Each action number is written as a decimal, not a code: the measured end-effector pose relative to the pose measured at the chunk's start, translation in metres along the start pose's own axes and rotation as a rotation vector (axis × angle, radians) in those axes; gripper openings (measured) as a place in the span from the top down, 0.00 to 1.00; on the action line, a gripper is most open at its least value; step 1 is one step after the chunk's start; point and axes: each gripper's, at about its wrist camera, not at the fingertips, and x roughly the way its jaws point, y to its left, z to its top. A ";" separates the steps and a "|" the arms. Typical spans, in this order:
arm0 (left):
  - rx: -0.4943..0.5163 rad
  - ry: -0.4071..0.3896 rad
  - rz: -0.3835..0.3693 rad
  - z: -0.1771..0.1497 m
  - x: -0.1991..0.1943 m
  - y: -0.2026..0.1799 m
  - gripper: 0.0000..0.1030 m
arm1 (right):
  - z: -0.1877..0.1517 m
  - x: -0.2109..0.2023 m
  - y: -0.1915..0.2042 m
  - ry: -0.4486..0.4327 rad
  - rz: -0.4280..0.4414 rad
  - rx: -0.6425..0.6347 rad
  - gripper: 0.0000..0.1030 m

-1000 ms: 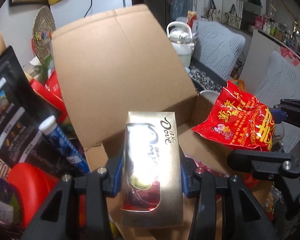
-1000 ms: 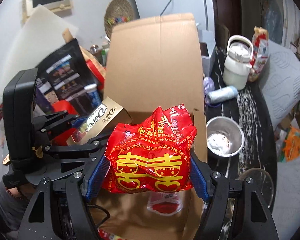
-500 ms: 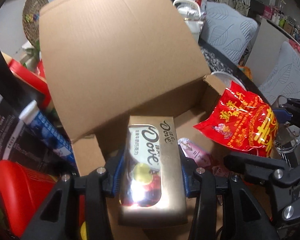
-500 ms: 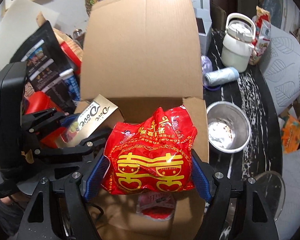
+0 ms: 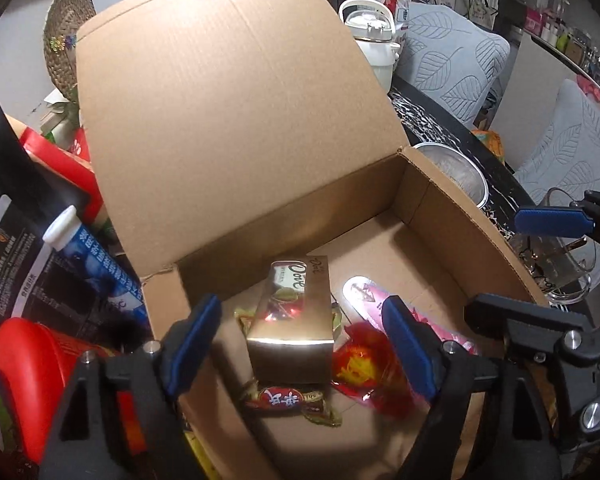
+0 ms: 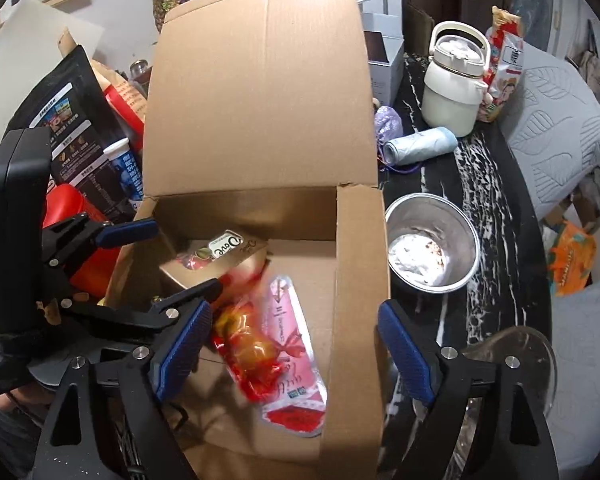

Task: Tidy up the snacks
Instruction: 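Lower both snacks into the cardboard box and open both grippers, then withdraw both grippers up out of the cardboard box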

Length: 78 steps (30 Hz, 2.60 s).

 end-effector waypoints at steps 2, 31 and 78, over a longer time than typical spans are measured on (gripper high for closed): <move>-0.001 -0.004 0.002 -0.001 -0.005 0.000 0.20 | -0.001 -0.003 0.002 -0.005 -0.007 -0.002 0.17; -0.009 -0.271 0.043 -0.025 -0.174 -0.011 0.20 | -0.029 -0.151 0.055 -0.256 -0.063 -0.043 0.17; 0.096 -0.300 -0.074 -0.230 -0.227 -0.058 0.20 | -0.252 -0.179 0.102 -0.264 -0.031 0.028 0.17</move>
